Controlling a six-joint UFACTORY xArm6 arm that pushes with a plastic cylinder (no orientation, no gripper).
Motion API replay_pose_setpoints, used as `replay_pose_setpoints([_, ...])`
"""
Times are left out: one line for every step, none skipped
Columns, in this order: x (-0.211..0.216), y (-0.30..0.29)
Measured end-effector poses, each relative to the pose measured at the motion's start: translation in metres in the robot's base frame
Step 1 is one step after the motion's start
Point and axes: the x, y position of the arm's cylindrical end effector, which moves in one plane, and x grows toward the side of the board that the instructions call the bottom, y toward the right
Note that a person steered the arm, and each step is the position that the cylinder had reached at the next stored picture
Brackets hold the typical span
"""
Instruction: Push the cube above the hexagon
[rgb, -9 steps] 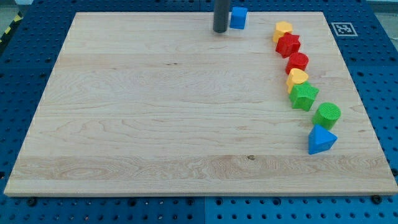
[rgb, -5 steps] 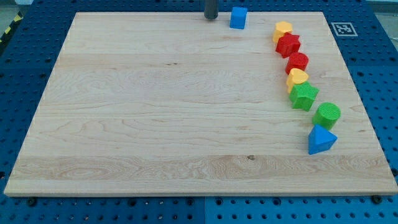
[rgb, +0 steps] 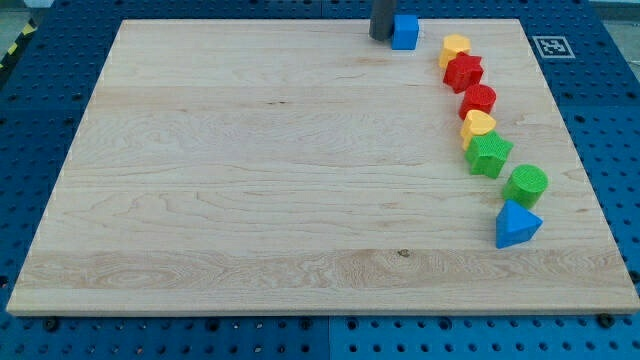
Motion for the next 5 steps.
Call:
replay_pose_setpoints([0.000,0.012])
replay_pose_setpoints([0.002,0.023])
replay_pose_setpoints([0.009,0.032])
replay_pose_setpoints([0.016,0.039])
replay_pose_setpoints([0.019,0.042])
